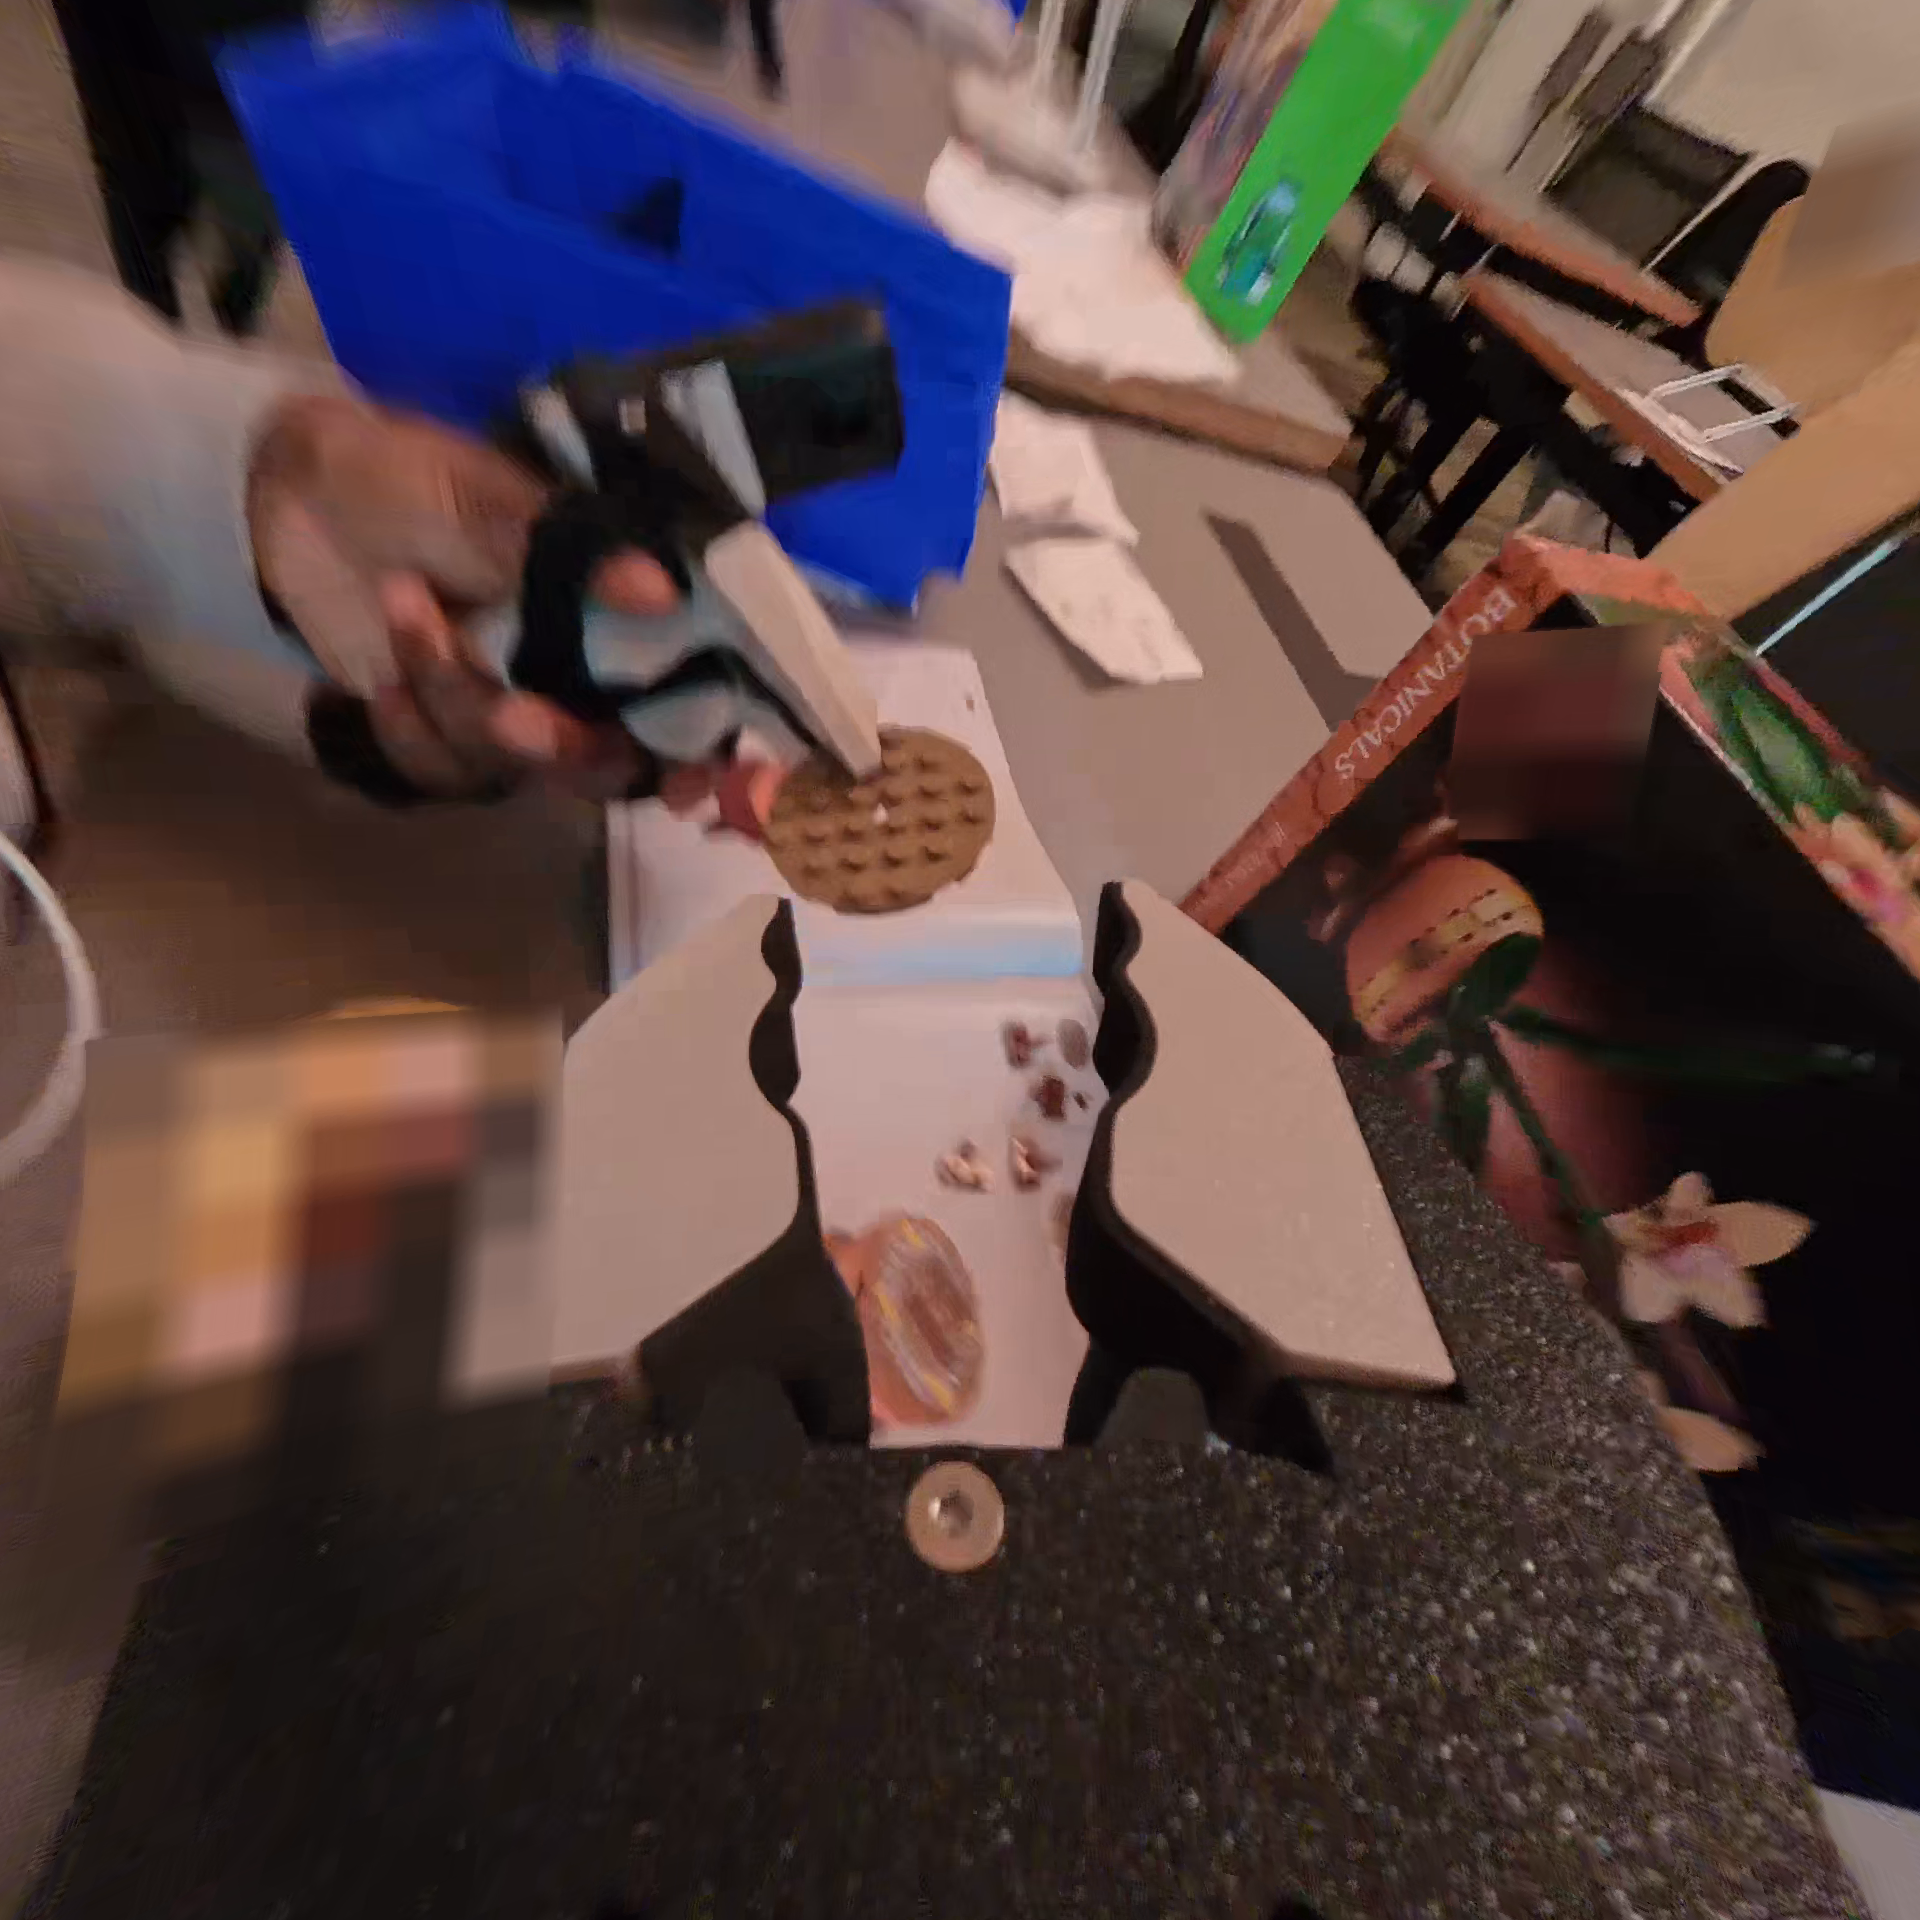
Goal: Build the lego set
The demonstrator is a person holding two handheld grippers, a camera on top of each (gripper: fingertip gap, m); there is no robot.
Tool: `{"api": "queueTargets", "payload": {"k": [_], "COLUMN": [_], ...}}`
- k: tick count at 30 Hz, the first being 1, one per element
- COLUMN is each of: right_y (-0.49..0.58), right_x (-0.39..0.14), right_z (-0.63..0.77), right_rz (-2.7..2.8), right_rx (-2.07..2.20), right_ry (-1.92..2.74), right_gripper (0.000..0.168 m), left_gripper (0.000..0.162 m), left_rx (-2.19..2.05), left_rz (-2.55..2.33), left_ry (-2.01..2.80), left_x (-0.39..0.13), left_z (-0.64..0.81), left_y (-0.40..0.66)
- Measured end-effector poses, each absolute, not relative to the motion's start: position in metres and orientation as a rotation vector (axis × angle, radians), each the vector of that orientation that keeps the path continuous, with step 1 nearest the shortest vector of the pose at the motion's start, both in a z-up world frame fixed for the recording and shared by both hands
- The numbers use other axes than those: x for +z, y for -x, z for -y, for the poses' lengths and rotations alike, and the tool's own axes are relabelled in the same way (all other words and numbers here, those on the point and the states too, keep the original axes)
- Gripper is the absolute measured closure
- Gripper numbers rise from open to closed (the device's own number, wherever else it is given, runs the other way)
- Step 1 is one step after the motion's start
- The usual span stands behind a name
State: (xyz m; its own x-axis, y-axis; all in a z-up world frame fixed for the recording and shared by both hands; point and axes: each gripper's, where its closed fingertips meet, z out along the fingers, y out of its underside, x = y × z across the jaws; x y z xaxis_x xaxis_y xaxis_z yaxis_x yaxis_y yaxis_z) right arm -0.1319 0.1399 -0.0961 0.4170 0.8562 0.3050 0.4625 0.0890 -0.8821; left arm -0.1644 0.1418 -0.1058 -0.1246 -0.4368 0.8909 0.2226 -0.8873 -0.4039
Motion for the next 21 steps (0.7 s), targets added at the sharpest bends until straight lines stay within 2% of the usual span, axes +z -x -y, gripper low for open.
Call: {"api": "queueTargets", "payload": {"k": [2,4,6,8,10,14,15,18,21], "right_y": [0.138,0.143,0.148,0.151,0.15,0.147,0.145,0.14,0.136], "right_x": [-0.091,-0.098,-0.107,-0.111,-0.108,-0.106,-0.105,-0.102,-0.099], "right_z": [-0.135,-0.135,-0.135,-0.135,-0.136,-0.128,-0.127,-0.124,-0.123], "right_rz": [1.059,1.043,1.101,1.137,1.151,1.212,1.232,1.282,1.333], "right_rx": [0.588,0.549,0.46,0.413,0.377,0.459,0.482,0.602,0.667], "right_ry": [1.521,1.516,1.508,1.487,1.439,1.39,1.382,1.351,1.335], "right_gripper": [0.11,0.103,0.102,0.105,0.118,0.119,0.119,0.119,0.119], "left_gripper": [0.158,0.159,0.159,0.158,0.159,0.158,0.156,0.136,0.134], "left_rx": [-2.063,-2.068,-2.11,-2.146,-2.172,-2.199,-2.22,-2.266,-2.225], "left_rz": [-0.177,-0.144,-0.119,-0.105,-0.104,-0.148,-0.17,-0.262,-0.326], "left_ry": [1.724,1.723,1.716,1.713,1.711,1.702,1.697,1.703,1.736], "left_x": [-0.108,-0.11,-0.109,-0.108,-0.107,-0.104,-0.103,-0.101,-0.105], "left_z": [-0.145,-0.145,-0.142,-0.138,-0.134,-0.126,-0.123,-0.114,-0.113], "left_y": [0.165,0.162,0.158,0.154,0.149,0.146,0.145,0.146,0.148]}}
